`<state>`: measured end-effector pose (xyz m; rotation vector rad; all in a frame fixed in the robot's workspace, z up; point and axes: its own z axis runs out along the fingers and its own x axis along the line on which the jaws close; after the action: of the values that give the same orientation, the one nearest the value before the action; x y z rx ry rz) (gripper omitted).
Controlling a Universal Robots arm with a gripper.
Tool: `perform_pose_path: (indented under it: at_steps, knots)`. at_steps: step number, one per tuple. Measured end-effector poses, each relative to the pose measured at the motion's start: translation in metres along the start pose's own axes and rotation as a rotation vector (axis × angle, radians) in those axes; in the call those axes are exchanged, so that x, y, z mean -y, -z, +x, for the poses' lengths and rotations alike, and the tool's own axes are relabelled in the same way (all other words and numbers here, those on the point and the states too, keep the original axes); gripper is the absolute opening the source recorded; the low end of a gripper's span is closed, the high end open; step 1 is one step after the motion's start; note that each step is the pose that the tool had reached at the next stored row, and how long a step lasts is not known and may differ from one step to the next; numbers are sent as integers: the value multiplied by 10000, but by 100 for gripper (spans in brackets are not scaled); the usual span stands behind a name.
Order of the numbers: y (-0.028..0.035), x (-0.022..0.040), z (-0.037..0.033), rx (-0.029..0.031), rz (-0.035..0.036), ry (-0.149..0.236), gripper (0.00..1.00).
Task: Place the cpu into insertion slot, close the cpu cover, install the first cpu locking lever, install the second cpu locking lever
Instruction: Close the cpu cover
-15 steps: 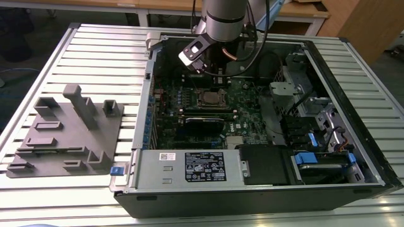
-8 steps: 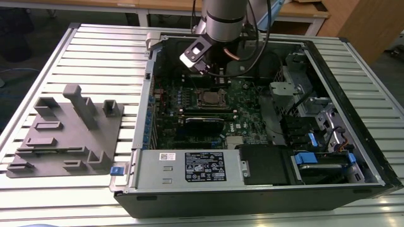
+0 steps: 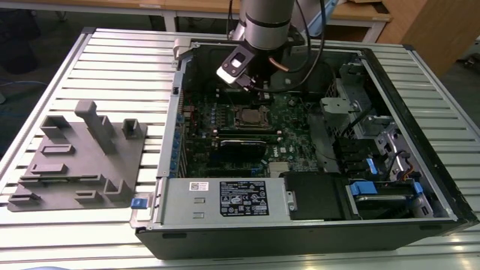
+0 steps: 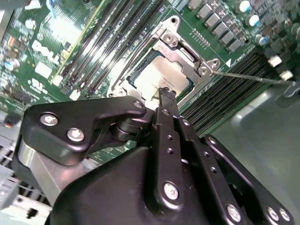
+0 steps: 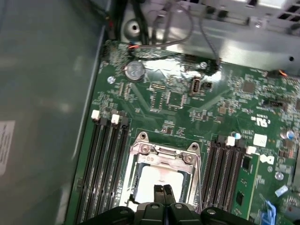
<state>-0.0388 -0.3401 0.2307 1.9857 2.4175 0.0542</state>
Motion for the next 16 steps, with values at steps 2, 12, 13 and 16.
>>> perform_pose_path:
  at_steps: [2,12,13,16]
  knots:
    - [-1,0,0,-13,5,360,11]
    - [-5,0,0,-76,27,2173,11]
    - [-6,0,0,-82,29,2364,11]
    - [-8,0,0,-101,36,2903,11]
